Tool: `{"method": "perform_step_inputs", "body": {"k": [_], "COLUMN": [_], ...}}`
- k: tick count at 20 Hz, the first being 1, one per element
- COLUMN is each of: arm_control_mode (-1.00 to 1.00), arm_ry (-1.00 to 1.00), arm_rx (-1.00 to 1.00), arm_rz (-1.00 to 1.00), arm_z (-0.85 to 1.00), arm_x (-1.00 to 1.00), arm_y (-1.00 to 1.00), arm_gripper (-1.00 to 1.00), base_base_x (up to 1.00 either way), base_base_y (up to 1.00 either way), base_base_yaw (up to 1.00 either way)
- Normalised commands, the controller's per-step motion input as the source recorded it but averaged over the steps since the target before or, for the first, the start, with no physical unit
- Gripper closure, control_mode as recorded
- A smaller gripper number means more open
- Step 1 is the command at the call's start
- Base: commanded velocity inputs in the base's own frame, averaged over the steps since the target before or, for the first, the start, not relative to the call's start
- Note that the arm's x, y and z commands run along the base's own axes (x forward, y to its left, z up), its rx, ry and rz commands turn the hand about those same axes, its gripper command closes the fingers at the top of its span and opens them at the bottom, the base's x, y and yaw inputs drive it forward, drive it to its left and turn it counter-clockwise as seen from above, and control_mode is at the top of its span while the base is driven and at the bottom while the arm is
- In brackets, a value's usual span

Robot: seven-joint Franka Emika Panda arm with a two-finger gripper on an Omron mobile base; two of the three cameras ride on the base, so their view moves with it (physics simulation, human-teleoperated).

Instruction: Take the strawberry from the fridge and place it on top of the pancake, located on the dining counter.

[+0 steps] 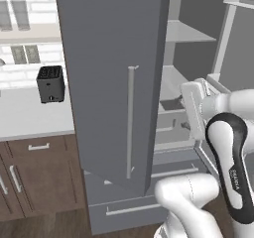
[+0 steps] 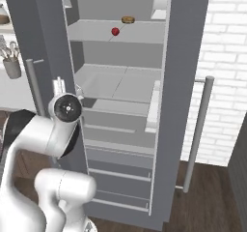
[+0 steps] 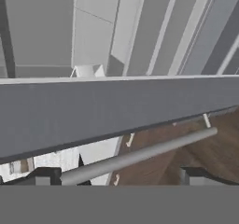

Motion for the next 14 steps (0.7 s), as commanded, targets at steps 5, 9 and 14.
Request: {"method": "perform_step_inputs", "body": {"k": [5,9,14], "arm_control_mode": [-1.0,-1.0,-1.0], "arm_ry": [-0.18,-0.04,0.0], "arm_rx": [0.23,0.21,0.07], "arm_rz": [0.11,0.14,0.15], "arm_z": [-0.01,-0.08,-0.13], "arm_x": [0.05,0.7,0.98], "arm_y": [-0.36,-0.05,0.06], "arm_gripper": [-1.0,-1.0,-1.0], "base_base_x": [0.0,0.0,0.0], "base_base_y": [0.0,0.0,0.0], "base_base_yaw": [0.0,0.0,0.0]}}
